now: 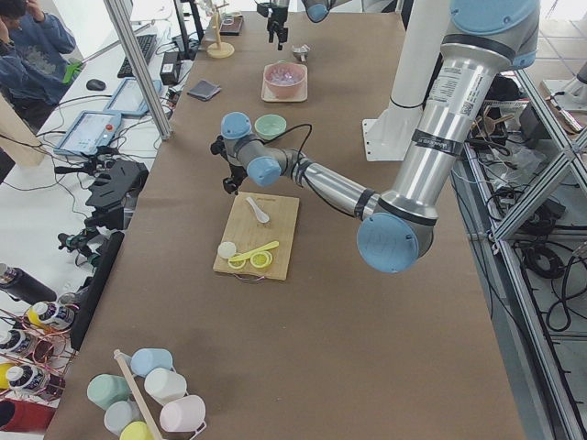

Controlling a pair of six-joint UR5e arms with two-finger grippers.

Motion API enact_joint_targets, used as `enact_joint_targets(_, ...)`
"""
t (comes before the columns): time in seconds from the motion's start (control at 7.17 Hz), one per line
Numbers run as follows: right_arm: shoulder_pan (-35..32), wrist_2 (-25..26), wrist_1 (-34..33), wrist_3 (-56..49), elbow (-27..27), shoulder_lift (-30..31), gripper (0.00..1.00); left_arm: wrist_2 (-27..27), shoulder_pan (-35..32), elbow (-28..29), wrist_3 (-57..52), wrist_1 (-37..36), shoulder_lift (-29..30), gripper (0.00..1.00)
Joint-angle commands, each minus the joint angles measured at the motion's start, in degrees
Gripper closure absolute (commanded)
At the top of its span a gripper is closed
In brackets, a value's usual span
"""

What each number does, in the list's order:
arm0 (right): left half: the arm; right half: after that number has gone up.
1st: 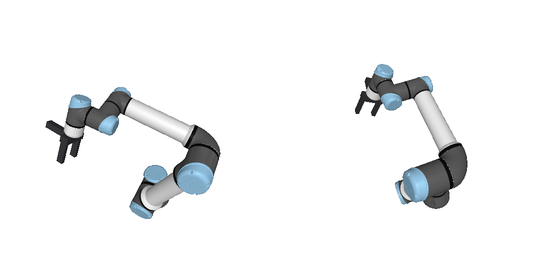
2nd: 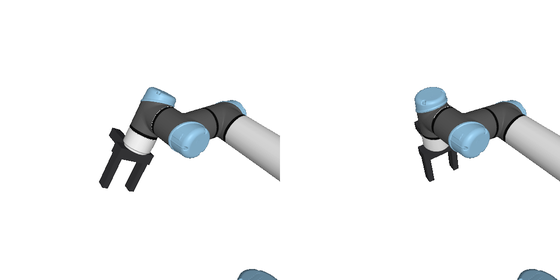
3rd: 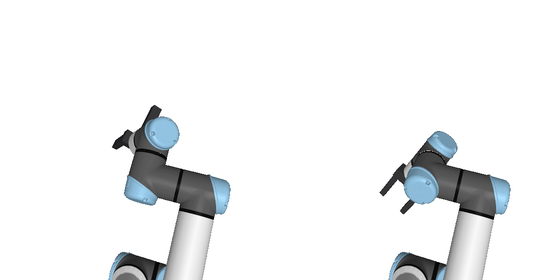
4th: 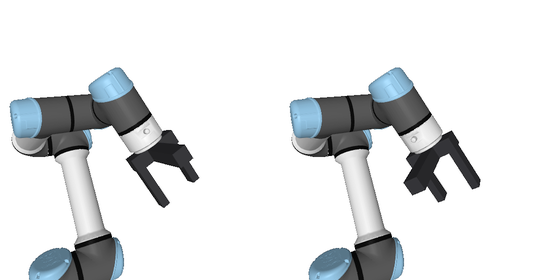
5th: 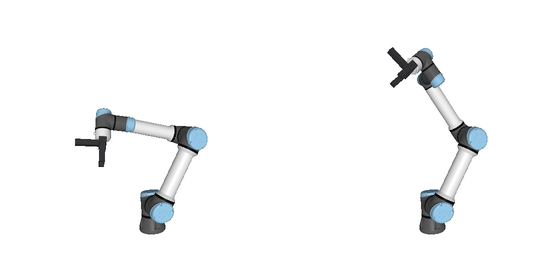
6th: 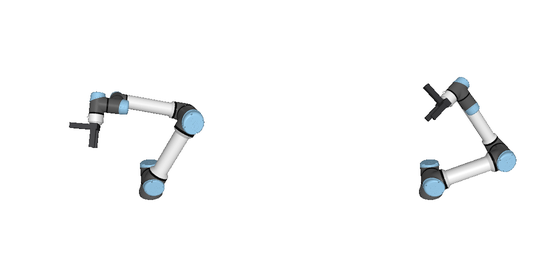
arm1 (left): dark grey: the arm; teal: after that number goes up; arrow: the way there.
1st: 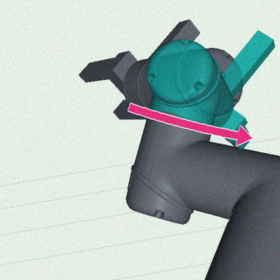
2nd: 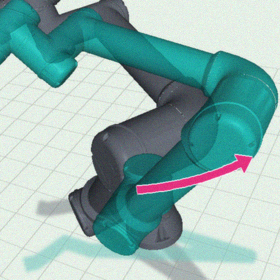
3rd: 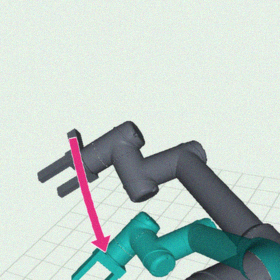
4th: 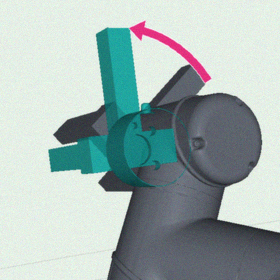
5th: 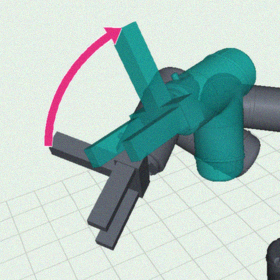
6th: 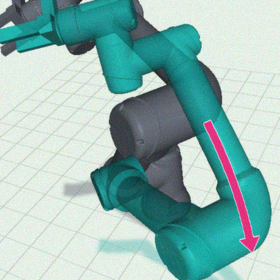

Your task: Put spoon and ice into bowl

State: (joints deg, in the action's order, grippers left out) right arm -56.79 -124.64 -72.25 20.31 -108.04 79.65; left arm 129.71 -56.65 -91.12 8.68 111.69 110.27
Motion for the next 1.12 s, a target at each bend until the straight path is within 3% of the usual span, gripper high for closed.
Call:
enact_joint_targets(0.0, 4.7, 1.5, -0.2, 6.0, 0.2, -3.7, 0.05, -1.6, 2.6, 4.4, -0.4, 3.1, 0.6, 0.15)
enact_joint_targets(0.42, 7.3, 3.8, -0.3, 6.2, 0.9, -3.8, 0.05, -3.5, 5.8, 6.7, -0.4, 3.4, 0.6, 0.26)
enact_joint_targets(0.7, 7.5, 3.9, -0.3, 6.6, 1.1, -4.1, 0.05, -4.4, 6.3, 7.4, -0.5, 3.4, 0.7, 0.56)
enact_joint_targets(0.84, 7.6, 3.9, -0.3, 6.6, 1.4, -4.5, 0.05, -4.5, 6.3, 8.1, -0.5, 3.4, 1.1, 0.63)
enact_joint_targets(0.98, 7.5, 3.8, -0.3, 6.6, 1.4, -4.5, 0.05, -4.3, 6.3, 8.3, -0.4, 3.5, 1.2, 0.82)
